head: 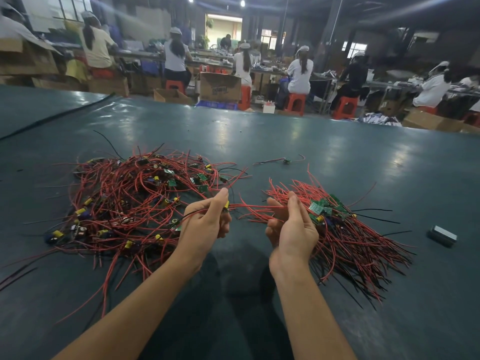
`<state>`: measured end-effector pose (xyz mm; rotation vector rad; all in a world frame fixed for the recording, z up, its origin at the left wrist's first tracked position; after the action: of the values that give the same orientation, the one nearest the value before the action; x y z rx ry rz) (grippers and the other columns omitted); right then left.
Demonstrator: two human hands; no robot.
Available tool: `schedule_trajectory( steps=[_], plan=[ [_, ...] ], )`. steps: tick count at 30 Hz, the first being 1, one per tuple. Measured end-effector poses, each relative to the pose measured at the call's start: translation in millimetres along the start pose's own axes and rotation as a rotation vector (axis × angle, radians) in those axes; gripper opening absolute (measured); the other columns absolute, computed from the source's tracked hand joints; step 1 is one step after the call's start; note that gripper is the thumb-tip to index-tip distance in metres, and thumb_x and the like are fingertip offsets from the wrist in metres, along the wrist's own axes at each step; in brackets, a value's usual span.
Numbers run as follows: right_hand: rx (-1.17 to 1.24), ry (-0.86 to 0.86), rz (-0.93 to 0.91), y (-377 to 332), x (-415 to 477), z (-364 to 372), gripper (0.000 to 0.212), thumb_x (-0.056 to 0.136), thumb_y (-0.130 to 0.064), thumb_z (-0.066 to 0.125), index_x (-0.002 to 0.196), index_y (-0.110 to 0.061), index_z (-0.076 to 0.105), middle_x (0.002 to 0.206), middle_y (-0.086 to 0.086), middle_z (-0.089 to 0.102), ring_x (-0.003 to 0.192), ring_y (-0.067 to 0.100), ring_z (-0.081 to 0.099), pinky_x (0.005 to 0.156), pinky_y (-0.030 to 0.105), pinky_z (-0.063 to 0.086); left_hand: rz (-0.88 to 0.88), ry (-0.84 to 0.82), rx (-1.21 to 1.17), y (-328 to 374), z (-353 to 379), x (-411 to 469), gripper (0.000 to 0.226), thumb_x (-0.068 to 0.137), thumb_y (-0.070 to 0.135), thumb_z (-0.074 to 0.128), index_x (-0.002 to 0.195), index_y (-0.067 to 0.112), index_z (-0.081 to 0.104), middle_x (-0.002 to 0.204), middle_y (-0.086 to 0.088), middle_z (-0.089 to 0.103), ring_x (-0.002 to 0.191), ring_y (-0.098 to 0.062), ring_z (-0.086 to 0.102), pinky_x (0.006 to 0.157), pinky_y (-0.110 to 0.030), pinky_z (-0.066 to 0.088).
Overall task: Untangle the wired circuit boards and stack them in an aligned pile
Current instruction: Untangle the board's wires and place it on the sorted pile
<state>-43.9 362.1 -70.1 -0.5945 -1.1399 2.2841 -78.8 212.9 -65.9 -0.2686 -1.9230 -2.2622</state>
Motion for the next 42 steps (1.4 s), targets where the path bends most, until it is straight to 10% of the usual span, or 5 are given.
schedule_trajectory(
  steps=[8,16,19,23,42],
  plan=[
    [-0.240,-0.281,0.119,20.6,-27.6,24.4,0.022,0.086,-0.041,0.071,0.085,-0.019,0.074,0.082,-0.006,0.076,0.050,0.006,0.060,0.042,0.018,0.041,0.094,-0.039,0.023,1.8,5.1,-1.5,0.051,0.096,0.034,0.056,0.045,0.022,0.056,0.044,0.009,0.049,0.041,-0.002,0.044,0.044,-0.014,0.039],
    [-0.175,-0.202,0.128,33.0,-32.7,30.7,0.030,0.089,-0.020,0.072,0.060,-0.025,0.079,0.074,0.003,0.076,0.082,0.024,0.072,0.086,0.041,0.059,0.172,-0.116,0.103,3.6,8.6,-3.1,0.062,0.087,0.045,0.057,0.060,-0.010,0.052,0.049,-0.014,0.045,0.047,-0.018,0.042,0.046,-0.028,0.034],
    [-0.182,-0.145,0.127,28.5,-26.3,27.1,0.026,0.087,-0.023,0.073,0.063,-0.022,0.079,0.061,-0.003,0.070,0.069,0.020,0.070,0.069,0.034,0.058,0.126,-0.116,0.085,4.2,11.5,-4.7,0.052,0.093,0.038,0.056,0.053,0.003,0.057,0.047,-0.004,0.046,0.043,-0.012,0.043,0.044,-0.024,0.036],
    [-0.159,0.021,0.138,11.7,-3.4,9.9,0.025,0.089,-0.025,0.069,0.067,-0.015,0.076,0.046,-0.009,0.026,0.034,0.005,0.023,0.036,0.016,0.024,0.027,-0.045,0.008,3.2,6.3,-2.6,0.049,0.096,0.024,0.058,0.048,0.019,0.051,0.047,0.001,0.047,0.039,-0.009,0.042,0.041,-0.018,0.035],
    [0.033,-0.006,0.082,-7.6,8.0,-4.9,0.026,0.094,-0.023,0.065,0.072,-0.014,0.075,0.050,-0.008,0.030,0.039,0.006,0.019,0.036,0.019,0.018,-0.243,-0.028,-0.299,6.0,2.3,-3.4,0.031,0.061,0.043,0.076,0.070,0.013,0.074,0.074,-0.010,0.073,0.057,-0.012,0.065,0.049,-0.016,0.049]
  ],
)
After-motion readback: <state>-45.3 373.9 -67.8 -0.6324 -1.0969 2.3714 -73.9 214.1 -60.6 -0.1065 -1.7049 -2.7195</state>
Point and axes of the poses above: each hand's wrist, its own x-axis towards the middle knuckle, its own z-axis out of the palm, y = z × x, the point moved 4 cm from there along x, towards the middle knuckle
